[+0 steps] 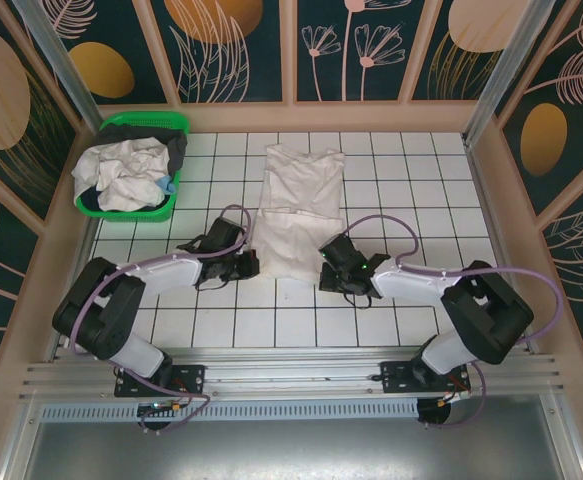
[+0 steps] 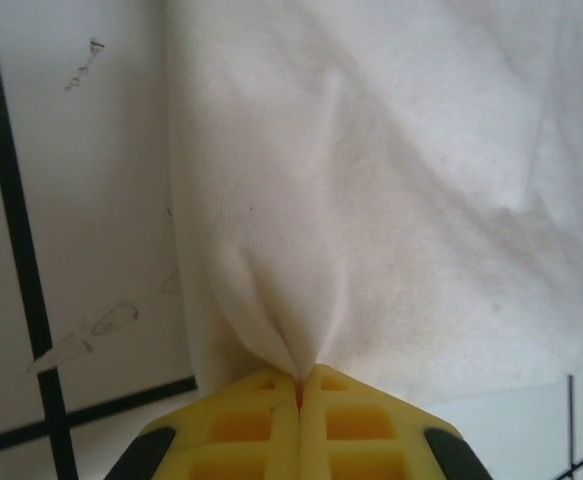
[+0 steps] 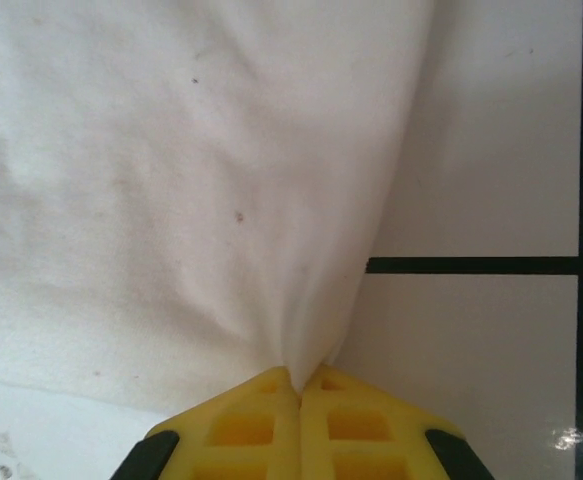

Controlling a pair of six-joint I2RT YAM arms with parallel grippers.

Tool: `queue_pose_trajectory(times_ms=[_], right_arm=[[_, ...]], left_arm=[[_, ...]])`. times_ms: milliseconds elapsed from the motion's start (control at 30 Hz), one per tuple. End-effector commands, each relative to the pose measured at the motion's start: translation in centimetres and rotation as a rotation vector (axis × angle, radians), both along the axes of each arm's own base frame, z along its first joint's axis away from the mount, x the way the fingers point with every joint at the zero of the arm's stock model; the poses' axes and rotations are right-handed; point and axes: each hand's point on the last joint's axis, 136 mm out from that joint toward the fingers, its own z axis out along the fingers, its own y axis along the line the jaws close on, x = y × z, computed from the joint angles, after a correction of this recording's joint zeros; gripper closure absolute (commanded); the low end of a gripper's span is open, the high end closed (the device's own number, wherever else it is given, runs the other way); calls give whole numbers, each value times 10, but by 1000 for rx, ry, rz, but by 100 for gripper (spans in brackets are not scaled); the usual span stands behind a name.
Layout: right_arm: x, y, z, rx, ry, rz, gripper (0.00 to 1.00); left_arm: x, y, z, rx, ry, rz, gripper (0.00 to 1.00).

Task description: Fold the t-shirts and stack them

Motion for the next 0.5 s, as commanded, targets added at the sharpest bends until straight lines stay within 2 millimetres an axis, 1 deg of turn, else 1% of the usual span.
queue_pose_trajectory(times_ms=[0,133,233,300,333,367,433,467], right_arm=[[-5,-3,16,9,-20,11,100],[-18,-7,36,54,-37,7,100],[-26,-6,61,107,-70,14,100],[-28,0,86,163,-102,40,100],[-28,5,100,195,-122,60,100],[-27,11,115,223,-143,88,100],[-21,16,137,236,-180,110,100],[-17,17,144,234,-195,117,100]], left_arm=[[-11,-1,20,-54,-39,-19,100],[-25,3,44,-89,-72,-18,100],[-35,6,66,-119,-101,-7,100],[-36,6,87,-149,-134,-4,100],[-34,5,101,-167,-159,-2,100],[-33,5,110,-174,-174,-3,100],[-27,3,133,-190,-220,0,100],[-23,2,141,-194,-237,8,100]])
